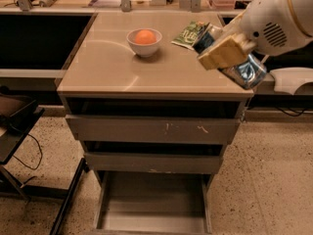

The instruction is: Place redbull can into bottom drawer

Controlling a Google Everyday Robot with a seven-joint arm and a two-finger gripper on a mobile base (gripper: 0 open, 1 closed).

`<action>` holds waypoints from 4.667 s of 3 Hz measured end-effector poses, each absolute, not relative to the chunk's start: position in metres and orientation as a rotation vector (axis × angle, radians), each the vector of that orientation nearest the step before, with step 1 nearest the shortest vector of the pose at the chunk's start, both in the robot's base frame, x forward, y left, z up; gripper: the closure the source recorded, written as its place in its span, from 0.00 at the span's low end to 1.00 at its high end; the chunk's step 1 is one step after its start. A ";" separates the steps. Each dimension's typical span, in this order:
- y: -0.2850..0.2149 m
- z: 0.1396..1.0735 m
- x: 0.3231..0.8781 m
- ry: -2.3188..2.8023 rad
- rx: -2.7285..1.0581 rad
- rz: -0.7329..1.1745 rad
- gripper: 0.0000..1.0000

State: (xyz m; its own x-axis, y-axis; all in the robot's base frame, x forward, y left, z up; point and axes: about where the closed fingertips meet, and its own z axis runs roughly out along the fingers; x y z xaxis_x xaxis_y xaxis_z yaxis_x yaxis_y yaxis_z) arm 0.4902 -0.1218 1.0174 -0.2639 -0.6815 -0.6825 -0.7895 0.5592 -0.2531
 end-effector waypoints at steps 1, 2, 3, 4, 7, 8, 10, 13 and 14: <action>-0.112 1.020 0.445 2.047 -1.144 0.196 1.00; -0.112 1.021 0.445 2.047 -1.144 0.194 1.00; -0.107 0.996 0.441 2.038 -1.150 0.175 1.00; -0.071 0.937 0.438 2.044 -1.161 0.158 1.00; 0.009 0.628 0.433 2.266 -1.194 0.485 1.00; 0.011 0.629 0.433 2.263 -1.197 0.487 1.00; -0.015 0.613 0.465 2.028 -1.034 0.552 1.00; -0.048 0.545 0.470 1.934 -0.983 0.611 1.00; -0.043 0.522 0.466 1.918 -0.935 0.677 1.00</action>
Offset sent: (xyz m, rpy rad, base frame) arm -0.0437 0.0121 0.0030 0.0159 0.0265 -0.0211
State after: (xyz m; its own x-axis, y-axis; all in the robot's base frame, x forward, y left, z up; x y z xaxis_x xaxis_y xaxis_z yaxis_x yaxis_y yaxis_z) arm 0.4659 -0.0429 0.5218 -0.3372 -0.3419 -0.8771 -0.8167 0.5697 0.0919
